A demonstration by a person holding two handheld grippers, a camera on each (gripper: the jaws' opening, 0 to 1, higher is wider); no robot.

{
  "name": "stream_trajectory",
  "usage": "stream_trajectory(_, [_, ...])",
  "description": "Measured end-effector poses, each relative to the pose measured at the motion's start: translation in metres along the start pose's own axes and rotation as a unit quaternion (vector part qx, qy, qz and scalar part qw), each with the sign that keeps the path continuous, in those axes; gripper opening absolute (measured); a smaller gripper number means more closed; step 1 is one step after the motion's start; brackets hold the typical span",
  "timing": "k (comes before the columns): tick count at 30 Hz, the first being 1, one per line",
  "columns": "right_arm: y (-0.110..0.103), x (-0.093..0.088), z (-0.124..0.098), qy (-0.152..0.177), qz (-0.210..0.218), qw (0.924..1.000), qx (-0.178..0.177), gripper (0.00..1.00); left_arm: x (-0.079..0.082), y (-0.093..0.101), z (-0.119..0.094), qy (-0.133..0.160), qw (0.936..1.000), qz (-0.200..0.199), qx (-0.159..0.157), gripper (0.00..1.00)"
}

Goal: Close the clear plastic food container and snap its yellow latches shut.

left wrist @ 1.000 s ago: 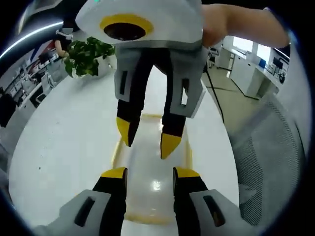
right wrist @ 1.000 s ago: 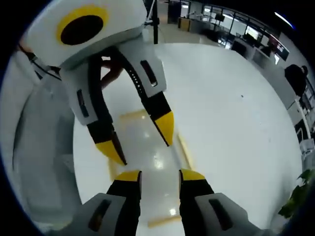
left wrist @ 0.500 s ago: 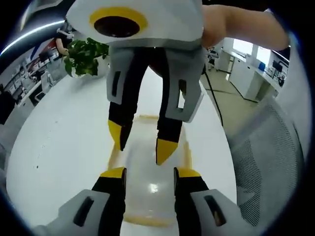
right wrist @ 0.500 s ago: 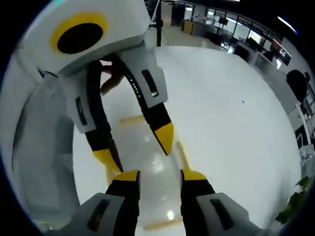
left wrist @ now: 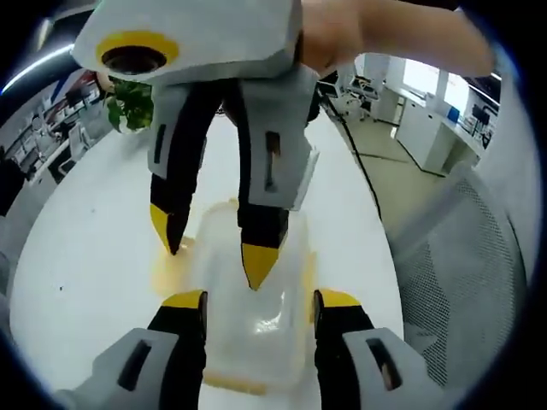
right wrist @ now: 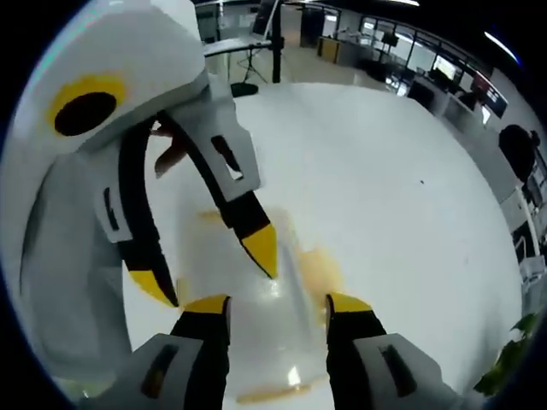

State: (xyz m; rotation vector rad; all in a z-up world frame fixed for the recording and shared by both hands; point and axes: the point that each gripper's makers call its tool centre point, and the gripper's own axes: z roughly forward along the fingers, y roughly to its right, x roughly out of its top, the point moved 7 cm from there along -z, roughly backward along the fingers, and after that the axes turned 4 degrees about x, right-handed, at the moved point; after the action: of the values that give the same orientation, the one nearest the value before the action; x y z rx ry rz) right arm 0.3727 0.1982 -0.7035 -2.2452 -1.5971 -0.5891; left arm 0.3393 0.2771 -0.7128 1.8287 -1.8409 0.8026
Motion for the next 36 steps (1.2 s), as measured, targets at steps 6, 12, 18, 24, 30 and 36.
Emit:
stream_trajectory(6, [0.004, -0.001, 0.003, -0.012, -0.008, 0.9998, 0.012, 0.44, -0.002, 0.006, 0.003, 0.003, 0.9998, 0.011, 0.015, 0.55])
stream_trajectory(12, [0.010, 0.002, 0.006, -0.024, -0.017, 0.9991, 0.028, 0.45, -0.002, 0.010, 0.004, 0.001, 0.9994, 0.019, 0.030, 0.57])
stream_trajectory(18, [0.015, 0.004, 0.008, -0.037, -0.019, 0.9980, 0.047, 0.49, -0.004, 0.013, 0.006, 0.002, 0.9981, 0.027, 0.055, 0.56])
stream_trajectory(24, [0.017, 0.004, 0.011, -0.042, -0.026, 0.9953, 0.084, 0.46, -0.004, 0.016, 0.008, -0.003, 0.9960, 0.044, 0.078, 0.54])
stream_trajectory(30, [0.018, 0.005, 0.015, -0.056, -0.024, 0.9905, 0.123, 0.42, -0.005, 0.016, 0.009, -0.008, 0.9942, 0.060, 0.089, 0.52])
stream_trajectory(36, [0.022, 0.007, 0.020, -0.076, -0.022, 0.9858, 0.148, 0.43, -0.004, 0.018, 0.011, -0.014, 0.9923, 0.069, 0.102, 0.53])
